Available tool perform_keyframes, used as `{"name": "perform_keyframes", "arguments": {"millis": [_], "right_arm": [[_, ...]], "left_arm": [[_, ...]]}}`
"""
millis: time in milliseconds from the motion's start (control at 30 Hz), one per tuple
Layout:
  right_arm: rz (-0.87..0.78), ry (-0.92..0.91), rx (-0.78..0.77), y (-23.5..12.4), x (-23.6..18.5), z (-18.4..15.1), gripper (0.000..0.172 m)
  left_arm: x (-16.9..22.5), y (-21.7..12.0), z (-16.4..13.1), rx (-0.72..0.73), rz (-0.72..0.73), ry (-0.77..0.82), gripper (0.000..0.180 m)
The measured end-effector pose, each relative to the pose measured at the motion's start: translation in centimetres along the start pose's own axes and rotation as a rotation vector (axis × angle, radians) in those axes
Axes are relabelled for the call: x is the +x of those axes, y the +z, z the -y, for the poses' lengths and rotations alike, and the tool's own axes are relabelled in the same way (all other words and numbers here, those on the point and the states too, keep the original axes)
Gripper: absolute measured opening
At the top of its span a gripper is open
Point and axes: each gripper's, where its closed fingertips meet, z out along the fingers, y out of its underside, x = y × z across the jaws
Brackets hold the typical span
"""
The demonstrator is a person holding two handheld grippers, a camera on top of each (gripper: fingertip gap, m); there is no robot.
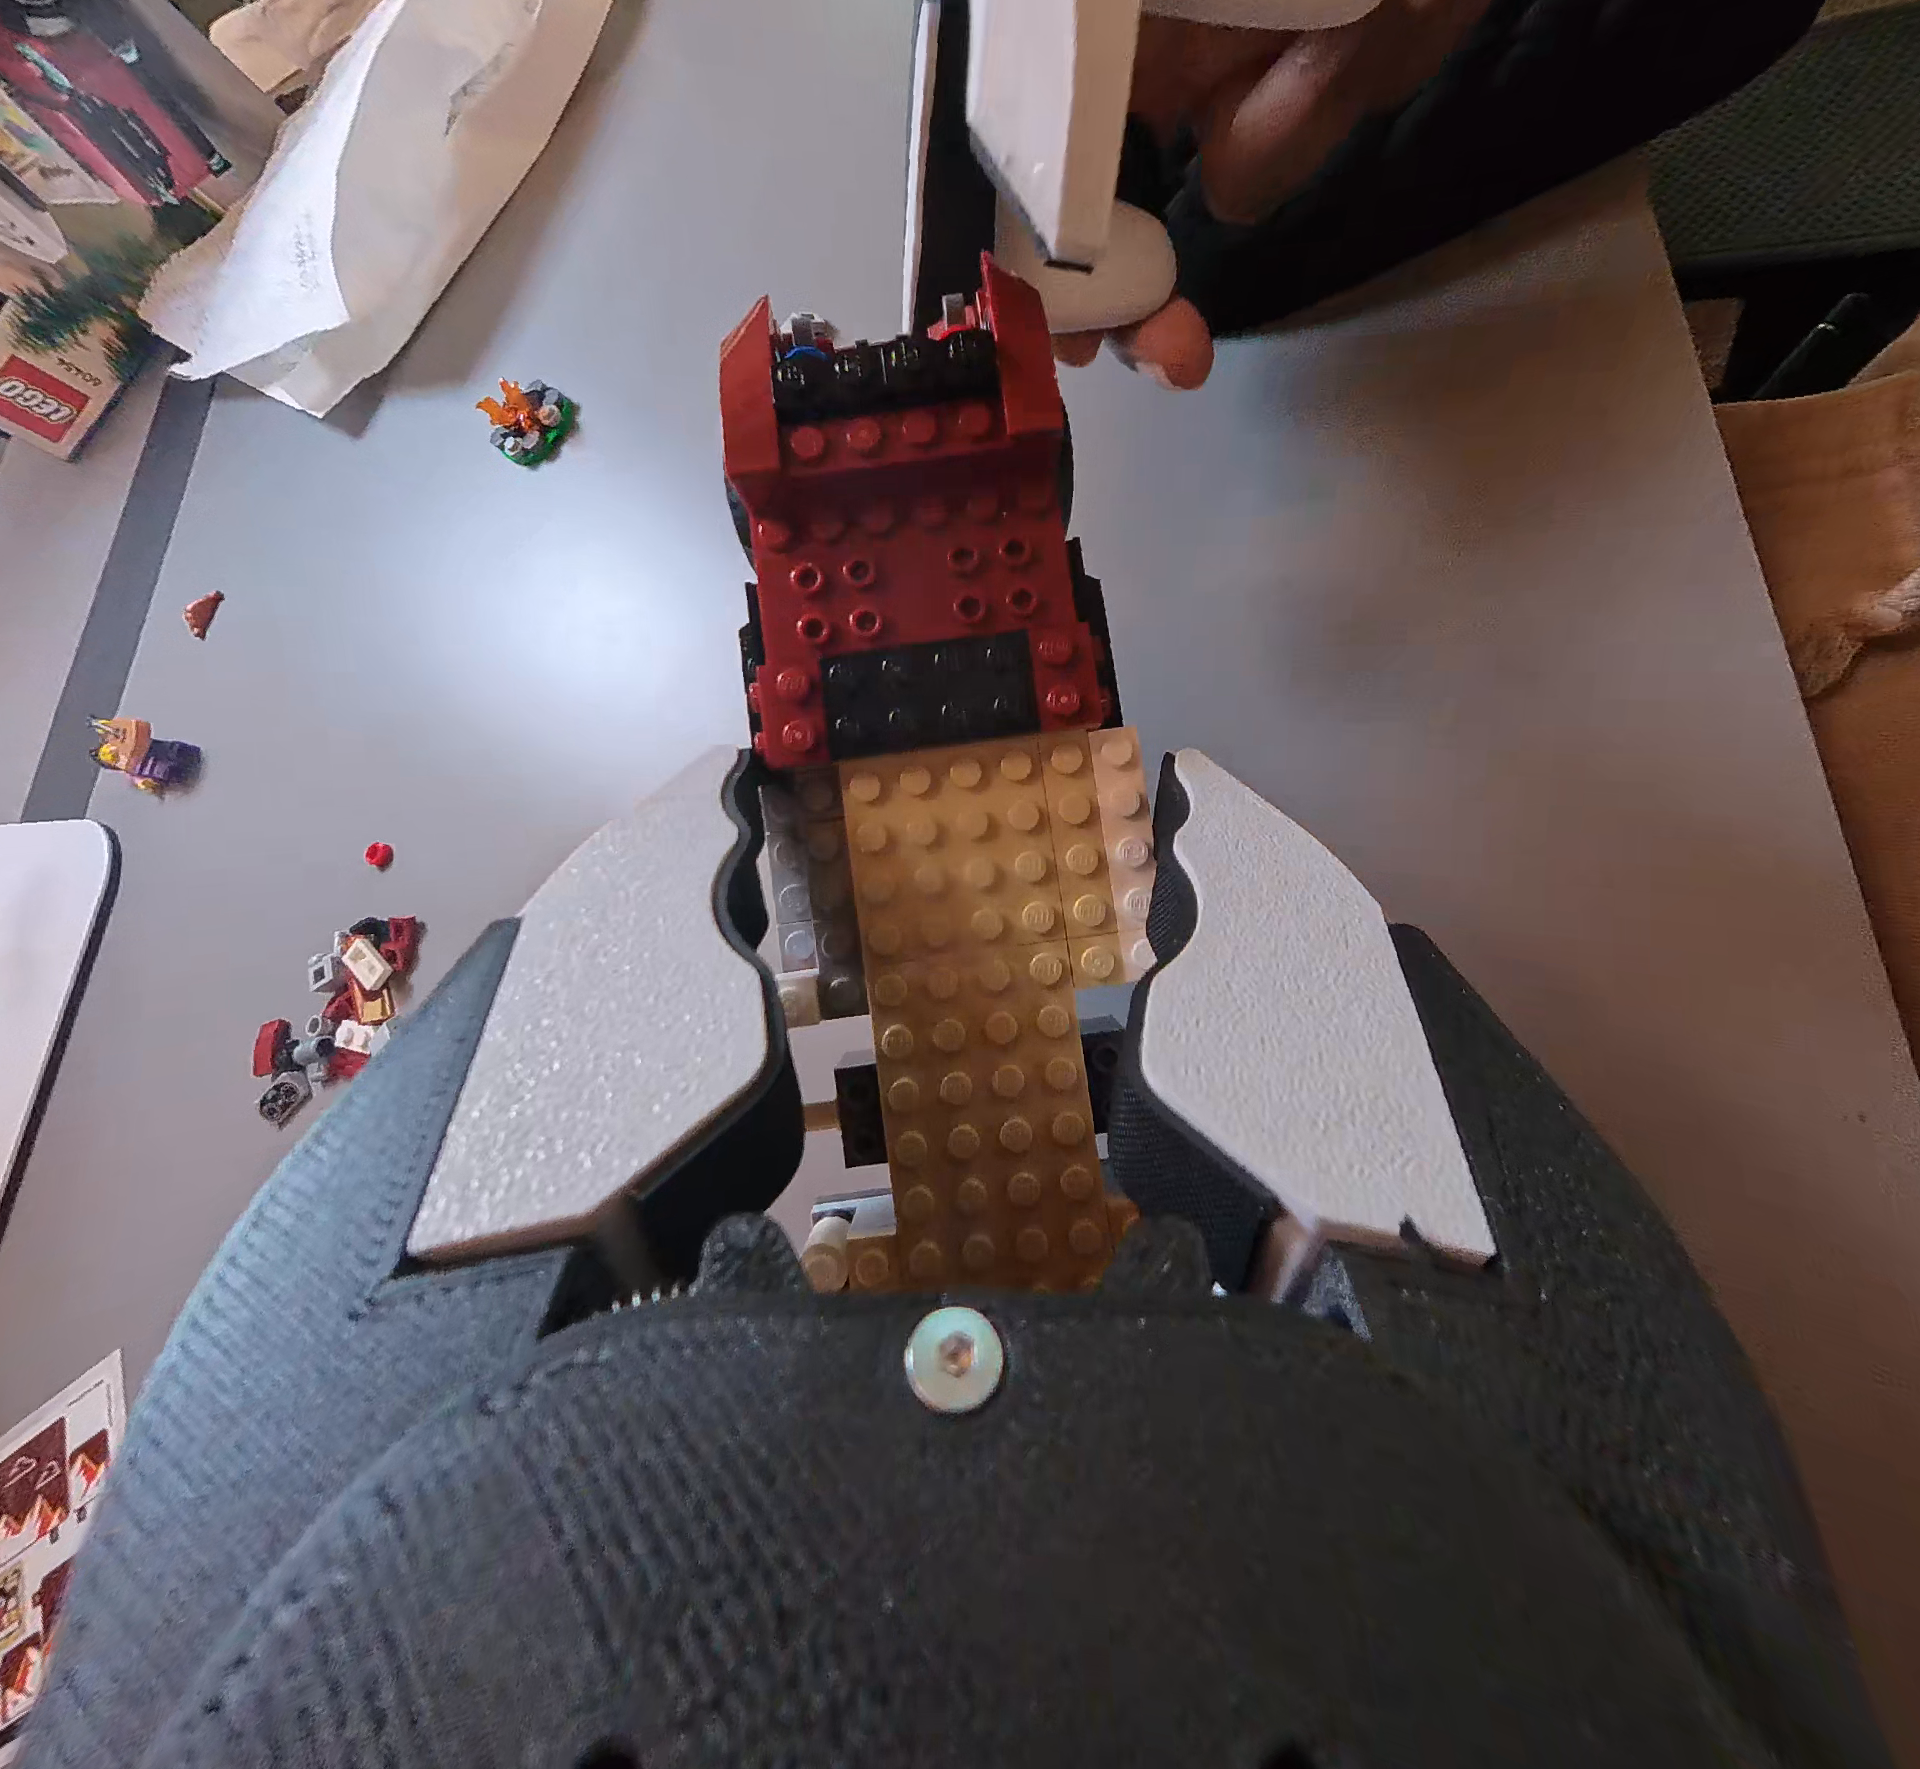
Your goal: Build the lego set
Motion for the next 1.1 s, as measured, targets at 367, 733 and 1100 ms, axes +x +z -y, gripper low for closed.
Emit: {"name": "perform_keyframes", "arguments": {"millis": [367, 733, 1100], "right_arm": [[-0.044, 0.045, 0.019, 2.3, 0.3, 1.5, 0.049], [-0.066, 0.020, 0.105, 2.1, 0.9, 2.0, 0.047], [-0.090, 0.055, 0.090, 2.0, 1.4, 1.5, 0.046]], "left_arm": [[-1.1, -0.1, -0.8, 0.029, 0.001, 0.043, 0.073], [-1.9, 0.6, -1.1, -0.017, 0.013, 0.121, 0.072], [-1.6, 1.2, -1.3, -0.043, 0.016, 0.158, 0.072]]}}
